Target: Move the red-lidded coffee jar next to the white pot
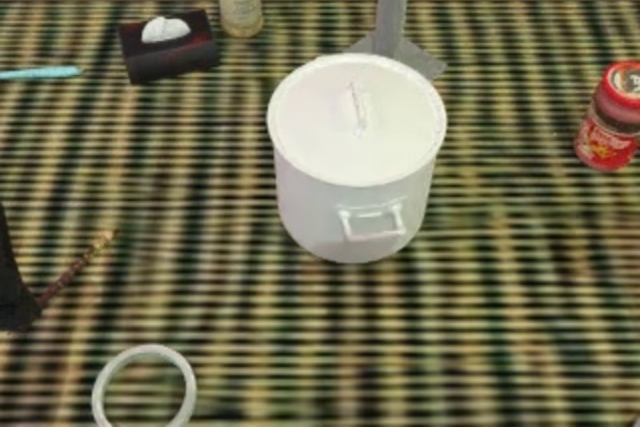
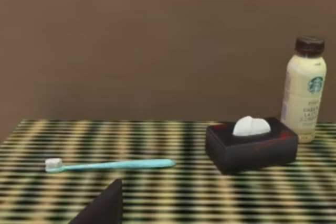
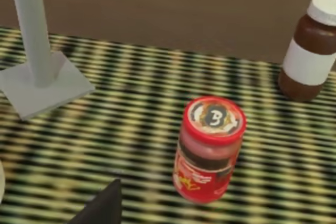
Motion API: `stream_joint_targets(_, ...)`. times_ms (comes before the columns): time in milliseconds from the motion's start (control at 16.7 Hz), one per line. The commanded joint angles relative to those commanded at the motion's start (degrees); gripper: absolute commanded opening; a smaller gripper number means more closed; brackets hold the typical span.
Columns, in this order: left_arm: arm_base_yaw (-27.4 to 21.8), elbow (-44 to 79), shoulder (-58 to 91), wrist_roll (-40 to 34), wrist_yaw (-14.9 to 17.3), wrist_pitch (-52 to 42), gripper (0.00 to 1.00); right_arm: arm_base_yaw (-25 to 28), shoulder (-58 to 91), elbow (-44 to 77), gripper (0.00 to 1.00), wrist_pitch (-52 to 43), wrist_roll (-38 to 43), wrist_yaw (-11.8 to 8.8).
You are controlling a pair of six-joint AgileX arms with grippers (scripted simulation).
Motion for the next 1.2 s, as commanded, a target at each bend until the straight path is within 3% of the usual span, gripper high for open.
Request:
stream_joint_targets(840, 0.0, 0.0, 0.0, 0.0, 0.0, 0.0, 1.0, -0.4, 83.0, 81.9, 1.0, -50.2, -16.5, 0.9)
stream_joint_targets(1200, 0.0, 0.0, 0.0, 0.0, 0.0, 0.0, 1.0, -1.2, 108.7, 107.4, 1.0, -65.4, -21.8, 2.0)
